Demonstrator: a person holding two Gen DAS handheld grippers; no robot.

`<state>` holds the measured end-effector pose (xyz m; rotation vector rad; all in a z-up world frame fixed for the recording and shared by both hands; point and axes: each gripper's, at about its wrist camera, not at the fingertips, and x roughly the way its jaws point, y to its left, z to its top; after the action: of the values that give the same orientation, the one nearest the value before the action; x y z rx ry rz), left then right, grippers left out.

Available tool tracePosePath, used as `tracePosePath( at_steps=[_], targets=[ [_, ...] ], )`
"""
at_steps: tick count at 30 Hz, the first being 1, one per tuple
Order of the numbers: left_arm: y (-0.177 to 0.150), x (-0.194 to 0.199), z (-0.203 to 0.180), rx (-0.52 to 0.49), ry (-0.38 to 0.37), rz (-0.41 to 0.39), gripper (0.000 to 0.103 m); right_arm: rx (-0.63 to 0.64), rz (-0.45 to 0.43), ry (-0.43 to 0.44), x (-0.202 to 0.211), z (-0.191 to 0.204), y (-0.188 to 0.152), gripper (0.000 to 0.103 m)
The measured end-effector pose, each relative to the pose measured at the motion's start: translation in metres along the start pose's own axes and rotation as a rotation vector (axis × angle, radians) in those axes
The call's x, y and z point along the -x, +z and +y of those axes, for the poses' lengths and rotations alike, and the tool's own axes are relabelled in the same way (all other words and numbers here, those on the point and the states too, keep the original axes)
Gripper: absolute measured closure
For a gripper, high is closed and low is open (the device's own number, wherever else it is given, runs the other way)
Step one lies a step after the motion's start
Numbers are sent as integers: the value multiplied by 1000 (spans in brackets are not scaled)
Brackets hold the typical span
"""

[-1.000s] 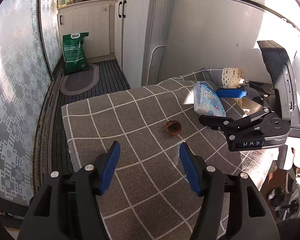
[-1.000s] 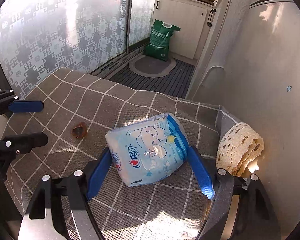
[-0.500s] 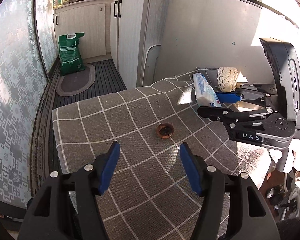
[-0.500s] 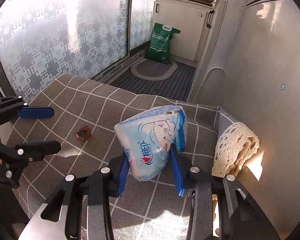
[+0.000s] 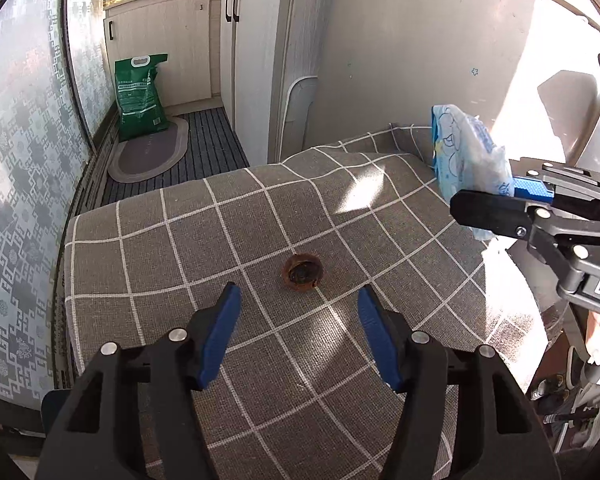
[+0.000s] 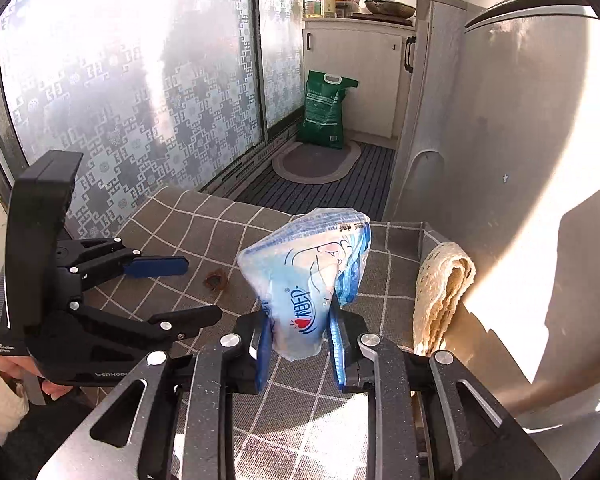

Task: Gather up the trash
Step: 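Grasp the blue-and-white wipe pack with the right gripper while the left gripper grasps the walnut shell, then carry the walnut shell to the teal bin and open the left gripper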

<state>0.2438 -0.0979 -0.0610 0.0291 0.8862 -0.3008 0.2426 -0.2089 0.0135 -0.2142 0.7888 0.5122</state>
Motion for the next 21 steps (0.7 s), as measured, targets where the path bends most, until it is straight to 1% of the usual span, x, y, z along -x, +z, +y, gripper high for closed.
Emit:
tracePosePath(
  at_steps=[1, 4, 6, 7, 9, 10, 12, 13, 15, 21],
  targets=[
    [1, -1, -1, 0, 7, -4, 42, -7, -8, 7, 5, 0, 0, 79],
    [4, -4, -1, 24, 17, -5, 48, -16, -29, 17, 19, 2, -2, 79],
    [6, -6, -3, 28, 26, -4, 55, -18, -43, 18, 26, 4, -3, 79],
    [6, -7, -4, 22, 40, -6, 56, -21, -49, 21, 30, 5, -4, 79],
    [7, -9, -8, 7, 69, -8, 63, -28, -62, 25, 36, 6, -5, 79],
    [8, -10, -8, 0, 81, -10, 65, -28, -67, 26, 39, 6, -6, 79],
    [8, -11, -8, 1, 91, -13, 71, -29, -73, 28, 44, 8, -7, 79],
    [7, -11, -8, -1, 95, -14, 72, -29, -73, 28, 45, 9, -8, 79],
    [7, -11, -7, 5, 99, -17, 80, -29, -75, 27, 49, 10, -9, 79],
    [7, -7, 2, 39, 80, -26, 81, -54, -82, 34, 53, 16, -15, 79]
  ],
)
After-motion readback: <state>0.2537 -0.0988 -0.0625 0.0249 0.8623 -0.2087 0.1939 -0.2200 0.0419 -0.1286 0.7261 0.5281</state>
